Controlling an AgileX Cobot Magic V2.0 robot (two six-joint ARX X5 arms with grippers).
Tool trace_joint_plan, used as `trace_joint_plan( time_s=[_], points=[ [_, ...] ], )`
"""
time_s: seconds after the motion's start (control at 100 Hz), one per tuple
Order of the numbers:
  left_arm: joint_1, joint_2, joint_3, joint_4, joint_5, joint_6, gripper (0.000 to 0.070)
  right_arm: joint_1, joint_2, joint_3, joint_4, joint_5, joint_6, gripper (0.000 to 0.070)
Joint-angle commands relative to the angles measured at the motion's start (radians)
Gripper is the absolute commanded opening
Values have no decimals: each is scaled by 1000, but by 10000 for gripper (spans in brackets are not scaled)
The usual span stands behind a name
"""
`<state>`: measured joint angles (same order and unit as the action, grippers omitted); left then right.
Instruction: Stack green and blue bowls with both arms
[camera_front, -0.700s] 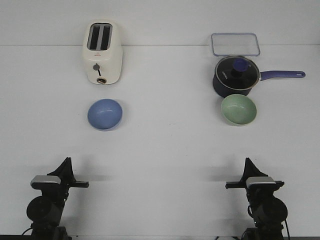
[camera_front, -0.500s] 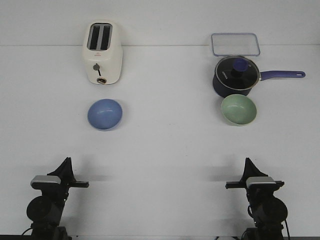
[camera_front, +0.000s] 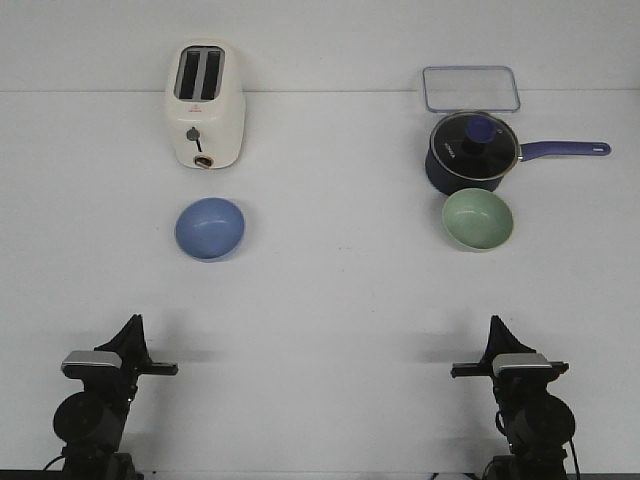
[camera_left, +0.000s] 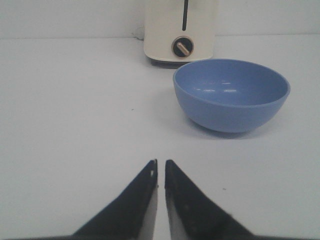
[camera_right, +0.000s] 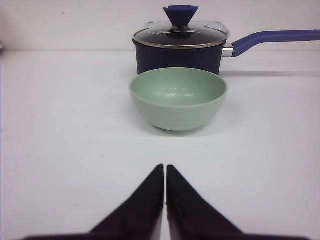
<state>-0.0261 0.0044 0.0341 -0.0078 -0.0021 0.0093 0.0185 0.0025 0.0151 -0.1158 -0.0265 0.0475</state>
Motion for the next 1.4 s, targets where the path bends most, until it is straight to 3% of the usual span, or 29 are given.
trace_joint_plan(
  time_s=[0.0,0.05,0.26,0.44,0.56,0.67,0.83,0.87,0.95,1.0,1.24,1.39],
  points=[
    [2,-1,-20,10,0,2,14,0,-1,-2,11,0,-11,9],
    [2,-1,-20,10,0,2,14,0,-1,-2,11,-4,0,9],
    [2,-1,-20,10,0,2,14,0,-1,-2,9,-62,242,9],
    [2,-1,-20,10,0,2,14,0,-1,5,24,-63,372,4],
    [2,-1,-20,10,0,2,14,0,6,112,-78,-48,435,1],
    [2,-1,-20,10,0,2,14,1,95,299,-201,-1,412,1],
    [2,-1,-20,10,0,2,14,1,359,612,-360,50,280,19],
    [2,-1,-20,10,0,2,14,1,433,681,-395,64,249,101],
    [2,-1,-20,10,0,2,14,1,579,795,-449,122,208,390],
    [2,-1,-20,10,0,2,14,1,665,851,-471,162,206,473],
    [2,-1,-20,9,0,2,14,-33,1082,1032,-476,175,183,455],
    [2,-1,-20,10,0,2,14,-82,1347,1146,-481,110,182,449]
  ],
)
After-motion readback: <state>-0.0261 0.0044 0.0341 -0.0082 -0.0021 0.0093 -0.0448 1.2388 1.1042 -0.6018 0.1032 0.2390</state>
